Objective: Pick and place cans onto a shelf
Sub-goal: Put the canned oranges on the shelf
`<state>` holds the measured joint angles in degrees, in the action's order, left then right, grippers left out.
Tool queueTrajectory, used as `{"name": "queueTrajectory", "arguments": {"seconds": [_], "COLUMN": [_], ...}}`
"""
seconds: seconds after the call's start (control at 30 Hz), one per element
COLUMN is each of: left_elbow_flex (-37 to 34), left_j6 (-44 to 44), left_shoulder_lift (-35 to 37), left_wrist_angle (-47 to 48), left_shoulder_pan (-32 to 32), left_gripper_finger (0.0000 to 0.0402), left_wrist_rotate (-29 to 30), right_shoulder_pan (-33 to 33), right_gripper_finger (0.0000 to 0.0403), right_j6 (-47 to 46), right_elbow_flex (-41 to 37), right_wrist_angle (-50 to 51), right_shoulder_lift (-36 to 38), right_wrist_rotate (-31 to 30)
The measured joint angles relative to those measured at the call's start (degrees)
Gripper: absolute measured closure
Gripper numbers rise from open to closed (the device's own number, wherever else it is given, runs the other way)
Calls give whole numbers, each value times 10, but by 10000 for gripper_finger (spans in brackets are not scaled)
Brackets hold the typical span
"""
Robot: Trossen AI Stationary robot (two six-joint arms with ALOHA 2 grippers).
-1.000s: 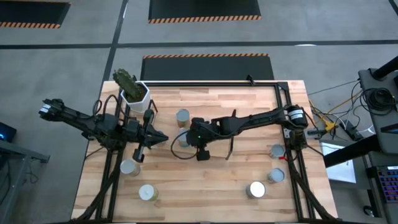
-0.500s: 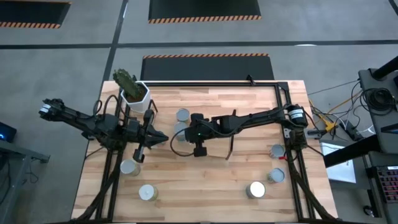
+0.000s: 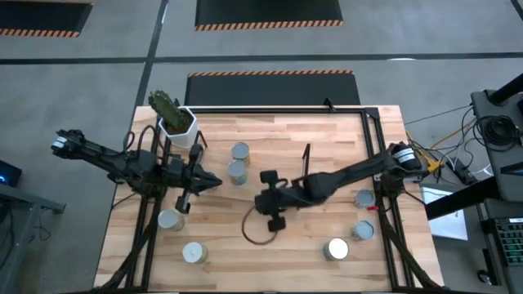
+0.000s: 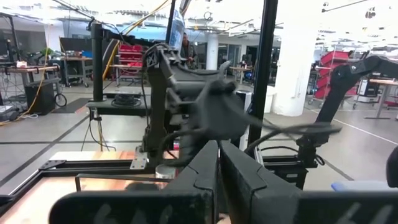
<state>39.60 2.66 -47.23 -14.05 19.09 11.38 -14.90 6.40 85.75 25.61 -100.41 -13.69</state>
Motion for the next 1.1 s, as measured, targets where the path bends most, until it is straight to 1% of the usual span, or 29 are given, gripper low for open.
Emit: {"name": "queueTrajectory", "arguments": {"seconds": [0.1,0.2,0.33,0.57,0.7,0.8,0.9,1.0,1.03,1.1], "left_elbow_flex": [0,2,2,2,2,4,29,80,98,137], "left_j6": [0,0,3,36,87,152,266,371,413,507], "left_shoulder_lift": [-7,-13,-22,-37,-55,-88,-118,-135,-139,-150], "left_wrist_angle": [0,-16,-33,-57,-64,-66,-27,75,131,256], "left_shoulder_pan": [0,0,0,0,1,4,4,4,6,18], "left_gripper_finger": [402,402,402,402,402,402,402,402,402,402], "left_wrist_rotate": [0,0,0,0,0,3,-1,-50,-60,-61], "right_shoulder_pan": [-21,-39,-62,-75,-77,-76,-76,-76,-76,-76], "right_gripper_finger": [391,390,390,390,390,390,390,390,390,390], "right_j6": [-13,-7,11,20,39,73,104,129,136,146], "right_elbow_flex": [-26,-55,-112,-223,-277,-310,-335,-353,-359,-369], "right_wrist_angle": [-47,-90,-151,-244,-275,-315,-336,-341,-341,-343], "right_shoulder_lift": [18,41,81,163,212,250,287,318,325,339], "right_wrist_rotate": [-12,-30,-28,-30,-28,-30,-29,-29,-28,-28]}}
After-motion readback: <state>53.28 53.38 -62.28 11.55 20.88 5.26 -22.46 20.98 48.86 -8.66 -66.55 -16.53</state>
